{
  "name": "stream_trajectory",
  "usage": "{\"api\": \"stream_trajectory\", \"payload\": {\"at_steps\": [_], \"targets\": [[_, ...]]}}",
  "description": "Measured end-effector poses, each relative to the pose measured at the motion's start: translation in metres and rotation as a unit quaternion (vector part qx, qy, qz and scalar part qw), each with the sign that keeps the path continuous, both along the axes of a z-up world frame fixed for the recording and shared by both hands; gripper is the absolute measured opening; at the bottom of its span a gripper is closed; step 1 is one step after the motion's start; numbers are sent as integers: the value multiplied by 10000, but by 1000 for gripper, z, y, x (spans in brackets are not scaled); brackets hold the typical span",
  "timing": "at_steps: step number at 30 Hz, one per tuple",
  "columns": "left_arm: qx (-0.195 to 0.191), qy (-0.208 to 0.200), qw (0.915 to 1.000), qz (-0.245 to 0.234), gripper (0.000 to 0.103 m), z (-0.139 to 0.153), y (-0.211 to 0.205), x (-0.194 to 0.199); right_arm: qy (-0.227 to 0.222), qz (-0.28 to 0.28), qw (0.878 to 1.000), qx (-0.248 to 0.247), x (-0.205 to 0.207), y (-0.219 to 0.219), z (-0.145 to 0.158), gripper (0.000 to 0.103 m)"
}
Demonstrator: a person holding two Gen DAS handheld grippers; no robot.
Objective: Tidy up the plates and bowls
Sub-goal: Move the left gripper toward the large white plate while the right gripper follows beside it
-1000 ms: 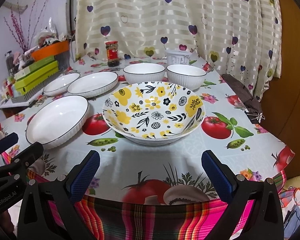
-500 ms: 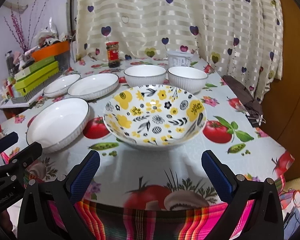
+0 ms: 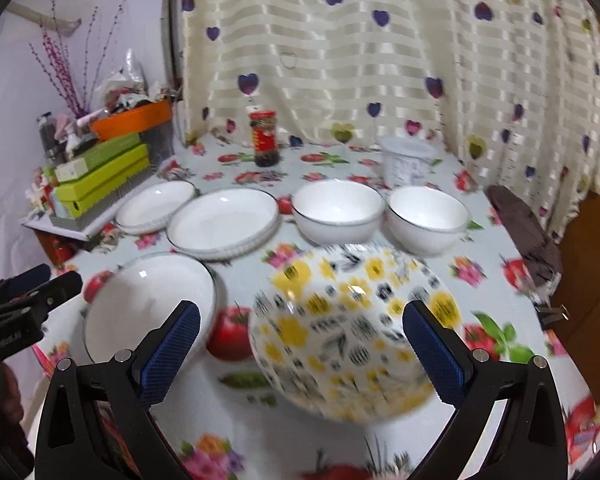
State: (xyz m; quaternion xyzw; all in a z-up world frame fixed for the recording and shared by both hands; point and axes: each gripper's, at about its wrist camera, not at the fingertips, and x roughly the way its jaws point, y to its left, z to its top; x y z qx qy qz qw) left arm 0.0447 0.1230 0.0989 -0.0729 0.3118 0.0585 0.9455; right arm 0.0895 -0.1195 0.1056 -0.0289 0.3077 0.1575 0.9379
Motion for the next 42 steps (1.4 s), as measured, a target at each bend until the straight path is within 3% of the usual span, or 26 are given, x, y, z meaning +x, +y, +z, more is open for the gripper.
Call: {"api": "stream_trajectory", "payload": {"at_steps": [6,13,19,21,26,33,36,40,42], "targets": [[-149,-27,9997,215,79,13,43,28,-68,302,9995,6,36,25,20,98],[104,26,9993,371,79,19,77,63,-5,534,9986,-2,82,50,30,93],[-40,206,9986,479,79,9,105,91,182,769,9969,-26,119,70,29,78],[-49,282,9984,492,79,5,115,101,325,880,9956,-7,133,79,27,68],[98,457,9979,442,79,-5,129,121,536,1238,9909,-34,171,114,21,58],[-334,675,9961,463,79,-20,163,157,866,1679,9819,-130,225,166,7,51],[-757,927,9914,540,78,-33,185,175,1159,1960,9736,-134,252,192,-5,51],[-651,988,9914,564,78,-40,194,187,1355,2157,9668,-213,276,218,-19,51],[-777,1049,9901,514,78,-44,198,194,1564,2283,9608,-183,289,230,-28,51]]}}
